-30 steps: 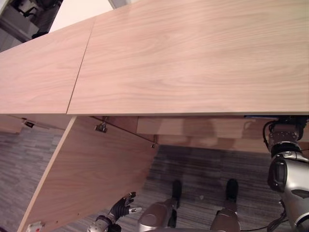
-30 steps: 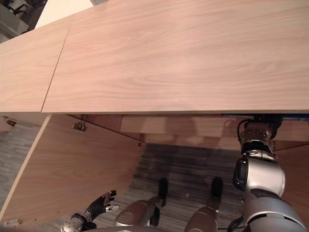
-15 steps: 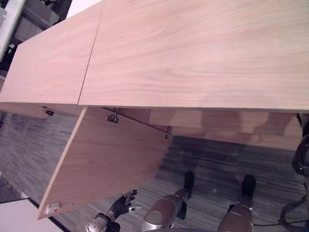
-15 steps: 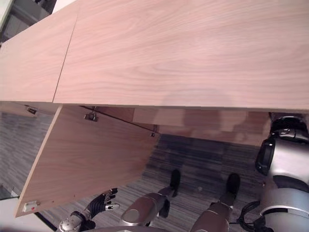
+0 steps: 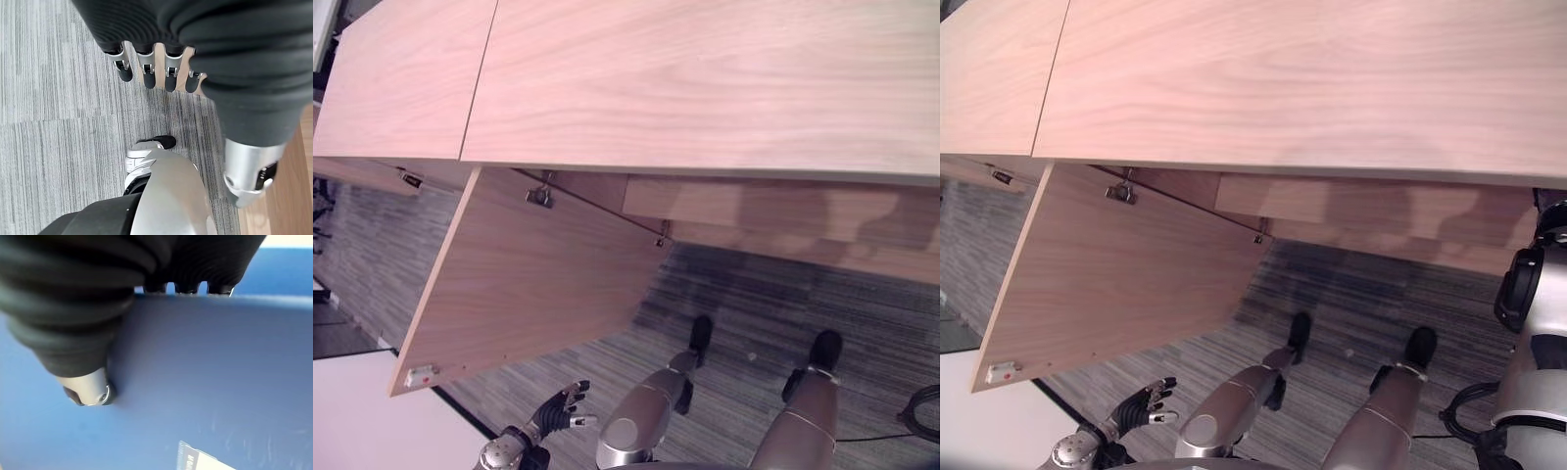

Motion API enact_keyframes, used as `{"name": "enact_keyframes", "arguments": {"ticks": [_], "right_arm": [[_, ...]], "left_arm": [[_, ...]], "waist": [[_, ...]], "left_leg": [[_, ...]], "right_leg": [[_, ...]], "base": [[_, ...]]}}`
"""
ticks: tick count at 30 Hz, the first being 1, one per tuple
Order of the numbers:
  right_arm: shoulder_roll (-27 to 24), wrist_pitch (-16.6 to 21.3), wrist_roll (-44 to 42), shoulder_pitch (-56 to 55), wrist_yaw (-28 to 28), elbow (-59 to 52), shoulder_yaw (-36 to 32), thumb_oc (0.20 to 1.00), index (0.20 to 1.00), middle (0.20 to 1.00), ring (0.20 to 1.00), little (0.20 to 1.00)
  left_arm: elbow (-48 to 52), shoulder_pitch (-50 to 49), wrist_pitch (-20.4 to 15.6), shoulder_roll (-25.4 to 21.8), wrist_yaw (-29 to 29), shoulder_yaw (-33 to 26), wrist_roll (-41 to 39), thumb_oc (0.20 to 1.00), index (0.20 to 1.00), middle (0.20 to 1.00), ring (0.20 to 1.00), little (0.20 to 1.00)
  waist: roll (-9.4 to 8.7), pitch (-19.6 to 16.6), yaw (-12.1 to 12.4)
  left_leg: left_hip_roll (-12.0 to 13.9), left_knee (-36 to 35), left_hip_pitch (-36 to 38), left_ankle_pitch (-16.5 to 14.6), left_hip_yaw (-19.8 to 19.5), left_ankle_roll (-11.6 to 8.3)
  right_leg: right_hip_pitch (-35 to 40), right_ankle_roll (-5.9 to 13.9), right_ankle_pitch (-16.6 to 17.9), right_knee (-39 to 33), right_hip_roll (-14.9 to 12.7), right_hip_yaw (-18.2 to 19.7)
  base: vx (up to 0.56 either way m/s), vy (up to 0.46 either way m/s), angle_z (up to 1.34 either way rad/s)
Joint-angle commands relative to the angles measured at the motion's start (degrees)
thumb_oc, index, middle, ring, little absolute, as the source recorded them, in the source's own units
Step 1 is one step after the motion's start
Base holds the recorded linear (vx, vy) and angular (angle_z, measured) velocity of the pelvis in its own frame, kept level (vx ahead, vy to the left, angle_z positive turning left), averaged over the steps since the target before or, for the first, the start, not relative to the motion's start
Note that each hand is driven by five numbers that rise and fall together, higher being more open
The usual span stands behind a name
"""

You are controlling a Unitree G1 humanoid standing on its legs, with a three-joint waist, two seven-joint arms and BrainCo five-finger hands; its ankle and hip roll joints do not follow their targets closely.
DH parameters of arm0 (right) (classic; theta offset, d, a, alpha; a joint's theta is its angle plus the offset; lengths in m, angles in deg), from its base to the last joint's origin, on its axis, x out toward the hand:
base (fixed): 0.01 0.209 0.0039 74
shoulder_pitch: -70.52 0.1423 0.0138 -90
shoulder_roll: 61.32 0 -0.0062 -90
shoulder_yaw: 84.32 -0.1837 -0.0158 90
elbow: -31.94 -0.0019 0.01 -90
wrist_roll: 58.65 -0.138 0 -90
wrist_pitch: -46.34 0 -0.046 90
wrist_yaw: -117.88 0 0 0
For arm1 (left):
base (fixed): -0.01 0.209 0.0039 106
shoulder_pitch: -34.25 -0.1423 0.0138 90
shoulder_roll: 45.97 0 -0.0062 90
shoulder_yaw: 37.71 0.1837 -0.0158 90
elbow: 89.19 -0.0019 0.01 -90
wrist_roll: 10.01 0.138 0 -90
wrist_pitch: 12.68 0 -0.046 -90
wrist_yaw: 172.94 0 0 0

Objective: Put the empty folder in the office cabinet

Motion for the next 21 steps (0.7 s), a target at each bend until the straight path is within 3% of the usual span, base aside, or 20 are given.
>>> {"name": "enact_keyframes", "arguments": {"ticks": [1,5,6,7,9,10,11,15,20,21], "right_arm": [[-10.6,0.8,5.1,9.0,2.3,-7.9,11.0,0.2,0.2,0.2,0.2,0.2],[-10.3,1.1,4.3,8.4,1.7,-7.1,10.2,0.2,0.2,0.2,0.2,0.2],[-10.4,1.1,4.3,8.6,1.4,-7.1,10.3,0.2,0.2,0.2,0.2,0.2],[-10.4,1.2,4.2,8.7,1.3,-7.2,10.3,0.2,0.2,0.2,0.2,0.2],[-10.1,1.5,3.8,9.1,0.9,-7.2,10.6,0.2,0.2,0.2,0.2,0.2],[-10.0,1.7,3.7,9.5,0.7,-7.0,10.8,0.2,0.2,0.2,0.2,0.2],[-10.0,1.8,3.8,9.8,0.4,-7.1,11.1,0.2,0.2,0.2,0.2,0.2],[-10.1,1.7,3.7,11.4,0.2,-7.2,12.5,0.2,0.2,0.2,0.2,0.2],[-10.1,1.4,2.7,12.7,1.4,-6.9,14.5,0.2,0.2,0.2,0.2,0.2],[-7.4,1.5,2.6,12.6,2.0,-7.7,14.7,0.2,0.2,0.2,0.2,0.2]], "left_arm": [[0.7,-0.1,-0.9,-3.0,0.4,2.6,-2.2,1.0,1.0,1.0,1.0,1.0],[3.1,1.0,-1.1,-4.0,0.8,2.5,-4.2,1.0,1.0,1.0,1.0,1.0],[3.9,1.1,-1.3,-4.3,0.9,2.3,-4.6,1.0,1.0,1.0,1.0,1.0],[4.6,1.5,-1.2,-4.7,1.1,2.1,-5.1,1.0,1.0,1.0,1.0,1.0],[5.4,3.1,-1.4,-5.2,1.7,1.4,-7.0,1.0,1.0,1.0,1.0,1.0],[6.1,3.5,-1.4,-5.4,1.7,1.0,-8.1,1.0,1.0,1.0,1.0,1.0],[6.5,3.9,-1.5,-5.4,1.8,0.9,-8.8,1.0,1.0,1.0,1.0,1.0],[7.8,4.3,-1.8,-6.1,2.0,1.0,-9.3,1.0,1.0,1.0,1.0,1.0],[8.3,6.0,-0.9,-9.0,1.4,-0.1,-11.1,1.0,1.0,1.0,1.0,1.0],[8.8,9.8,-1.0,-9.4,1.6,0.3,-10.9,1.0,1.0,1.0,1.0,1.0]], "waist": [[-0.29,0.1,2.0],[-0.37,2.1,1.4],[-0.65,2.0,1.3],[-0.82,2.6,1.2],[-1.29,3.1,0.6],[-1.5,3.8,0.4],[-1.97,3.6,0.1],[-2.74,4.3,-0.3],[-4.22,5.5,-1.3],[-5.57,5.8,-2.8]], "left_leg": [[4.4,6.2,-0.7,-7.8,-4.2,-3.9],[3.8,8.5,-3.3,-8.6,-4.4,-3.84],[3.6,9.0,-3.6,-10.1,-4.3,-3.81],[3.4,9.8,-4.9,-9.4,-4.1,-3.81],[3.4,10.9,-5.8,-10.9,-4.0,-3.72],[3.0,11.9,-7.5,-10.1,-3.7,-3.79],[3.0,12.2,-7.6,-11.5,-3.6,-3.71],[2.7,14.8,-10.1,-12.8,-3.0,-3.59],[2.8,20.2,-13.9,-15.0,-2.5,-3.28],[3.1,22.4,-15.1,-16.1,-2.2,-3.1]], "right_leg": [[2.4,1.73,-7.4,5.2,1.4,0.2],[-0.7,1.29,-8.3,7.9,1.8,1.1],[-1.1,1.42,-10.3,9.0,1.9,1.9],[-2.7,1.05,-9.1,9.6,1.8,1.8],[-4.0,1.22,-10.8,11.3,2.3,2.6],[-5.9,0.9,-9.2,12.0,2.2,2.8],[-5.8,1.09,-11.0,12.3,2.5,3.4],[-8.2,1.05,-11.3,14.0,2.7,3.9],[-10.3,0.52,-12.4,16.9,3.2,4.7],[-10.9,0.44,-12.5,17.7,3.6,5.1]], "base": [[-0.02,-0.07,0.07],[0.02,-0.032,0.11],[-0.01,-0.031,0.09],[0.09,-0.054,0.07],[0.0,0.0,0.0],[0.0,0.0,0.0],[0.0,0.0,0.0],[0.01,-0.016,-0.08],[0.0,-0.017,-0.02],[0.02,-0.01,0.07]]}}
